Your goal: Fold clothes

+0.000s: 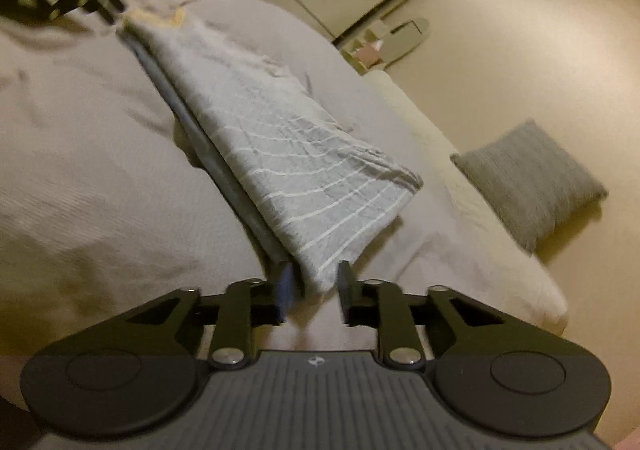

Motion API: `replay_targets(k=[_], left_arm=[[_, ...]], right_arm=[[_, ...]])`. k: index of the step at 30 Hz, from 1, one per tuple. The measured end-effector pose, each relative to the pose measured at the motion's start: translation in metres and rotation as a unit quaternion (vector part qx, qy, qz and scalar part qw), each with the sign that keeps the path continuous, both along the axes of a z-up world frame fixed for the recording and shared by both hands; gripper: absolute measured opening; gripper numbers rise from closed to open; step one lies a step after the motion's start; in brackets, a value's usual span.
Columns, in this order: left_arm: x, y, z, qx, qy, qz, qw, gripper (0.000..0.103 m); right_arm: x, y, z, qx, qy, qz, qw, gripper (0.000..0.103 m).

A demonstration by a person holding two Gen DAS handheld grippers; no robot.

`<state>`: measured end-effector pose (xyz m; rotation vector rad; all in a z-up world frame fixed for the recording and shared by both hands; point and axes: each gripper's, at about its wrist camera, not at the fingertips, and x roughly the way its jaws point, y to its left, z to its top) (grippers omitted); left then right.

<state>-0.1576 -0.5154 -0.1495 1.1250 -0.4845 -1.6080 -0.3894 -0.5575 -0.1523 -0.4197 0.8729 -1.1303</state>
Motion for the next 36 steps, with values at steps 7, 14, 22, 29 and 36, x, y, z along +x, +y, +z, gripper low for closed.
replay_targets(k=[7,14,22,29,36], left_arm=[[-0.002,0.039,0.028,0.03,0.141,0.119,0.9824,0.034],[-0.011,0.056,0.051,0.041,0.308,0.227,0.9229,0.09],[-0.013,0.038,0.063,0.057,0.4,0.251,0.8798,0.102],[-0.007,0.013,0.055,0.107,0.449,0.234,0.8554,0.102],[-0.005,0.014,0.044,0.088,0.431,0.242,0.8645,0.102]], right_arm=[[-0.022,0.027,0.014,0.069,-0.128,-0.023,0.989,0.049],[-0.044,0.04,0.044,0.111,-0.256,-0.044,0.959,0.086],[-0.046,0.041,0.064,0.149,-0.352,-0.116,0.917,0.089],[-0.024,0.041,0.06,0.178,-0.339,-0.155,0.911,0.089],[-0.006,0.037,0.054,0.202,-0.337,-0.187,0.901,0.089]])
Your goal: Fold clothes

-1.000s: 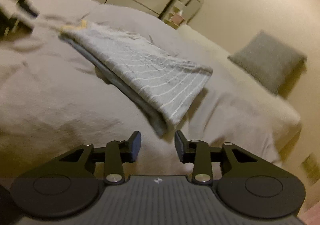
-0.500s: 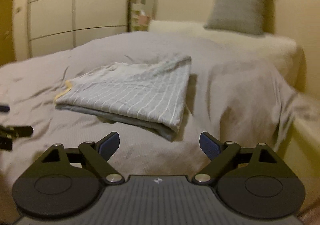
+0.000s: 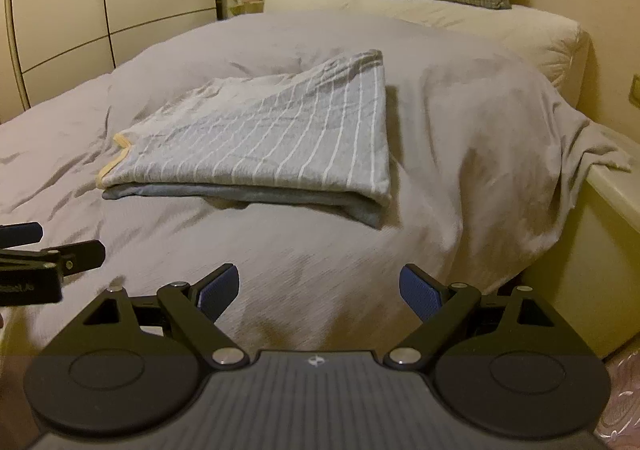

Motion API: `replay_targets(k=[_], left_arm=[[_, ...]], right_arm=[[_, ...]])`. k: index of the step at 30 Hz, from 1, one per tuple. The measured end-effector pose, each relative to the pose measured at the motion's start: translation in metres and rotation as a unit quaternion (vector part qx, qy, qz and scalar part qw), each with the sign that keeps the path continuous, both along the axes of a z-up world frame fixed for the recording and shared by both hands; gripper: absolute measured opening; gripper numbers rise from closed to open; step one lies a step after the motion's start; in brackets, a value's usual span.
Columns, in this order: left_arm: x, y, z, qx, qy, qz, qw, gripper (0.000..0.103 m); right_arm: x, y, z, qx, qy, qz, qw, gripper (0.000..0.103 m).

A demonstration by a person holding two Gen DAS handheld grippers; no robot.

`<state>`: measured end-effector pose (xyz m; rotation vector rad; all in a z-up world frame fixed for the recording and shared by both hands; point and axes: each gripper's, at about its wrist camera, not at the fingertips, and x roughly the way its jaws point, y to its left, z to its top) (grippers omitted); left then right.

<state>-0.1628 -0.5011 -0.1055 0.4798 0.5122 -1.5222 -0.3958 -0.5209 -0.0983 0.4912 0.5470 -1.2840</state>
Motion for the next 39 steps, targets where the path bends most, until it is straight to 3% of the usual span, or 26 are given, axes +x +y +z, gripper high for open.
replay_targets(k=[15,39], left_arm=[[-0.003,-0.016,-0.011,0.029,-0.022,0.025,0.999,0.102],[-0.016,-0.02,-0.01,0.022,-0.02,0.023,0.9993,0.102]], right_arm=[[0.016,-0.006,-0.007,0.005,0.0,0.004,1.0,0.089],[0.017,-0.02,-0.008,0.014,-0.005,-0.006,1.0,0.089]])
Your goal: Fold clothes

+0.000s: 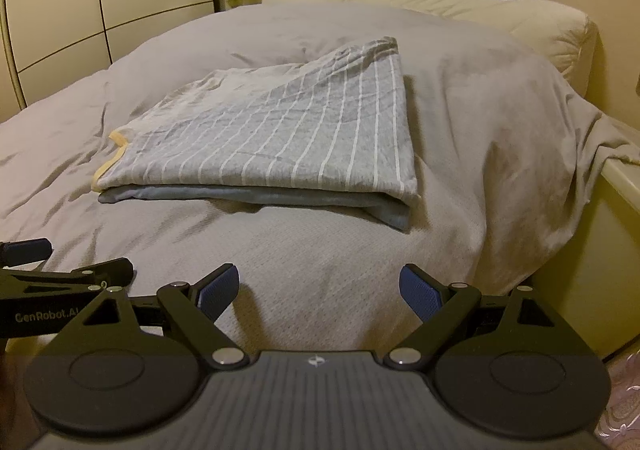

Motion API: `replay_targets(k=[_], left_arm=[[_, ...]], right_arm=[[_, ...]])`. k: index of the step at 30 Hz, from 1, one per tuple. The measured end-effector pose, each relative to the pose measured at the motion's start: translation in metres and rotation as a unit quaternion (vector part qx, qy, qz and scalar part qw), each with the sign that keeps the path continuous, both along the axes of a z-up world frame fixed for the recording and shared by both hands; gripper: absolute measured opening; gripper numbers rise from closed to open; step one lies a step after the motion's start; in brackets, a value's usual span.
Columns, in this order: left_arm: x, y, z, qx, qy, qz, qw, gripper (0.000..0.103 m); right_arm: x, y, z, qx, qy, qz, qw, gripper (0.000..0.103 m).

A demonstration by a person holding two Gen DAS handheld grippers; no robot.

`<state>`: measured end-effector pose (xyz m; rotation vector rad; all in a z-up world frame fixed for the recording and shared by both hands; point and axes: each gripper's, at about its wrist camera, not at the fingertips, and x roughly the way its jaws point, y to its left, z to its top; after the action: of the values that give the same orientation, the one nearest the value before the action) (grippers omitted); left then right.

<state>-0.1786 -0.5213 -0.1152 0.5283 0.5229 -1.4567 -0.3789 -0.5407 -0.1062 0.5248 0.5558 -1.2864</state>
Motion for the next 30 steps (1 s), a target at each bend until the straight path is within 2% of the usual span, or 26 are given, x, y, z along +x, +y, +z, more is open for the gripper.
replay_targets(k=[7,18,30], left_arm=[[-0.007,0.002,0.002,0.005,-0.003,0.0,1.0,0.102],[-0.007,0.032,0.018,0.016,0.021,0.001,0.9997,0.102],[-0.015,0.088,0.058,-0.042,0.01,0.008,0.999,0.102]], right_arm=[[-0.001,0.002,0.003,-0.002,-0.001,-0.001,1.0,0.089],[-0.009,0.031,0.025,-0.018,-0.003,-0.013,1.0,0.089],[-0.009,0.076,0.053,-0.043,-0.001,0.005,0.999,0.089]])
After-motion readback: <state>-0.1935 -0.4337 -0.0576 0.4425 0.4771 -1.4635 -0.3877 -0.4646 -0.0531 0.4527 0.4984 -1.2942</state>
